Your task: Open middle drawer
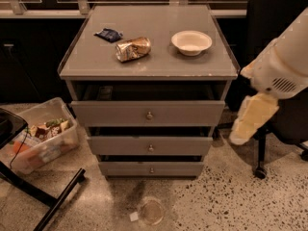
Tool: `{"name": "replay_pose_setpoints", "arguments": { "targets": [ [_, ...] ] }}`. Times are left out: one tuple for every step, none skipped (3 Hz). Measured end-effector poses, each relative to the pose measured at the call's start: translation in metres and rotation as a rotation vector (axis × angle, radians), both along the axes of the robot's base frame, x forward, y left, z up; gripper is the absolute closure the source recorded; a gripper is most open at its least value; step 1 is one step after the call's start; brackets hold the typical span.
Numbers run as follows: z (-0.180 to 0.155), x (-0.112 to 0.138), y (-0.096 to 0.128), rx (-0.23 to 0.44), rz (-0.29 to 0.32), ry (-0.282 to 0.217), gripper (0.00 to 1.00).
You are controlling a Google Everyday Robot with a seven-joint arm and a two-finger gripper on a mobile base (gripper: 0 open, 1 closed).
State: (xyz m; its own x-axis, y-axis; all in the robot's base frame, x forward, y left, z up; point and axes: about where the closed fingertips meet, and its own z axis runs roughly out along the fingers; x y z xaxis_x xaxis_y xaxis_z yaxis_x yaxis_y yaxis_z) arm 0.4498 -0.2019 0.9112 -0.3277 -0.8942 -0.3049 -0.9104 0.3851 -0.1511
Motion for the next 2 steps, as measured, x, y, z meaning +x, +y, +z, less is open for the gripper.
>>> {"name": "replay_pose_setpoints", "arguments": {
  "targets": [
    [-0.084,-0.002,0.037,0.132,-0.120,0.099,0.00],
    [-0.173,-0.009,0.091,0.218,-0.220,0.223,0.00]
  ]
}}
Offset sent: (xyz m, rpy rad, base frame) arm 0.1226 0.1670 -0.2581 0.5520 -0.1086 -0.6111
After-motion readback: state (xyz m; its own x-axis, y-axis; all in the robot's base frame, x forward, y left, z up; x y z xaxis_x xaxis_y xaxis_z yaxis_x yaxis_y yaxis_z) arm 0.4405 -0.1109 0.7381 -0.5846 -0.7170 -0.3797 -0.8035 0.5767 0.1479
